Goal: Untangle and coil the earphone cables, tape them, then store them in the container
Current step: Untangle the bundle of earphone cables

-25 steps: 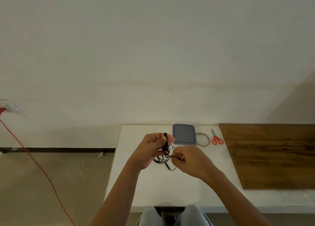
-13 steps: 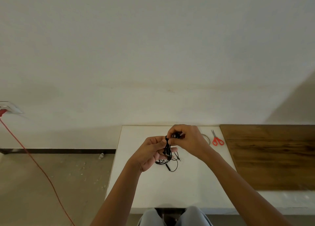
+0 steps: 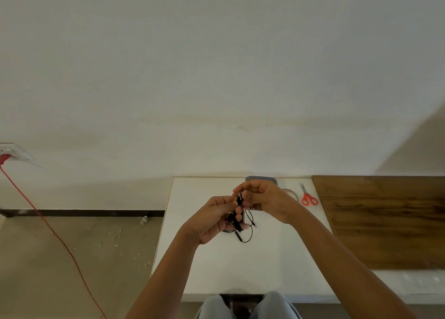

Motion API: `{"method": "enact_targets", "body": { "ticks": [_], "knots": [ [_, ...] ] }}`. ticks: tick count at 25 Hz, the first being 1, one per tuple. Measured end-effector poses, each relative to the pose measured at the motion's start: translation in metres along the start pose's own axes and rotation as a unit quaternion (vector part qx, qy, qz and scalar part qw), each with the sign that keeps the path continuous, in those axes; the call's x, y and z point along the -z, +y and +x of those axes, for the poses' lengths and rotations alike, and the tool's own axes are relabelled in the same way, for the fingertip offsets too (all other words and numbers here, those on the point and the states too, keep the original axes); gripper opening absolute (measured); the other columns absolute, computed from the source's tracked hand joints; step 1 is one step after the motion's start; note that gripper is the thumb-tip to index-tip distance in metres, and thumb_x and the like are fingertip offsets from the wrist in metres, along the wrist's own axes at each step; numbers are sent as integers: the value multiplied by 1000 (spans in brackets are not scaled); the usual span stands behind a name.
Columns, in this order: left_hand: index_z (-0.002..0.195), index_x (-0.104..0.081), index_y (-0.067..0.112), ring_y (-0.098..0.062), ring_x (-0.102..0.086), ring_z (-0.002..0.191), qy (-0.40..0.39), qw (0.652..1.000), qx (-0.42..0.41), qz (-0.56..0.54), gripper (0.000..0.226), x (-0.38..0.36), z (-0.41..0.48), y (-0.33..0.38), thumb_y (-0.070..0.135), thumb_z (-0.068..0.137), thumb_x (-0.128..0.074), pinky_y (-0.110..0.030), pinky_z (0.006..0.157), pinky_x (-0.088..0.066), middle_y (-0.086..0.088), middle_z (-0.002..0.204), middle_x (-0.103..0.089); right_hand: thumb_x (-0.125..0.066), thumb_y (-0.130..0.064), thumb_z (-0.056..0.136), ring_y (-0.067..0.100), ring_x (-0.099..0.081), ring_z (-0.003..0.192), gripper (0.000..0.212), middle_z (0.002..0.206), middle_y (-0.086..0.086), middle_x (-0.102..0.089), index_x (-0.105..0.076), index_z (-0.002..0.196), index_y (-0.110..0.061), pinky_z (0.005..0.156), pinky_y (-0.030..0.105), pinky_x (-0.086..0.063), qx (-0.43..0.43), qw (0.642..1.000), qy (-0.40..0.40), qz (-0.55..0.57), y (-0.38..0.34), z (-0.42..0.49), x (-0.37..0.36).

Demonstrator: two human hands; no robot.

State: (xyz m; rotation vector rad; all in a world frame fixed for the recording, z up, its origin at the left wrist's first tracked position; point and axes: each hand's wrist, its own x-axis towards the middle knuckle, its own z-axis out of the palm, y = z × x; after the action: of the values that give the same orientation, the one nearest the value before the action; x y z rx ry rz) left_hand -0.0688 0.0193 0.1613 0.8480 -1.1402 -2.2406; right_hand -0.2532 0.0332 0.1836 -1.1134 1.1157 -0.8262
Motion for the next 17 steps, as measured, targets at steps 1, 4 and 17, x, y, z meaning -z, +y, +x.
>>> {"method": "enact_targets", "body": {
  "ticks": [1,4,17],
  "knots": [
    [98,-63,-1,-11,-50,58,5,1000,6,-15,23,-1,0,0,2,99,-40,-58,93,-48,-4,69,-49,-59,-14,92,11,-63,75,15,77,-4,-68,-66,103,-8,86,33,-54,-15,1000,-11,18,0,-1,-2],
    [94,-63,2,-8,-40,52,8,999,15,-47,26,-2,0,1,5,100,-38,-55,91,-50,0,66,-44,-59,-14,91,16,-65,78,14,74,3,-65,-67,102,-10,85,38,-56,-12,999,5,33,1,-1,-5],
    [85,-57,9,-10,-22,54,84,990,-20,108,30,-8,5,-8,19,103,-35,-18,50,-27,7,60,-31,-61,-9,91,13,-58,60,11,71,8,-66,-67,97,-2,62,26,-53,-24,987,156,24,12,-1,-18]
  ]
}}
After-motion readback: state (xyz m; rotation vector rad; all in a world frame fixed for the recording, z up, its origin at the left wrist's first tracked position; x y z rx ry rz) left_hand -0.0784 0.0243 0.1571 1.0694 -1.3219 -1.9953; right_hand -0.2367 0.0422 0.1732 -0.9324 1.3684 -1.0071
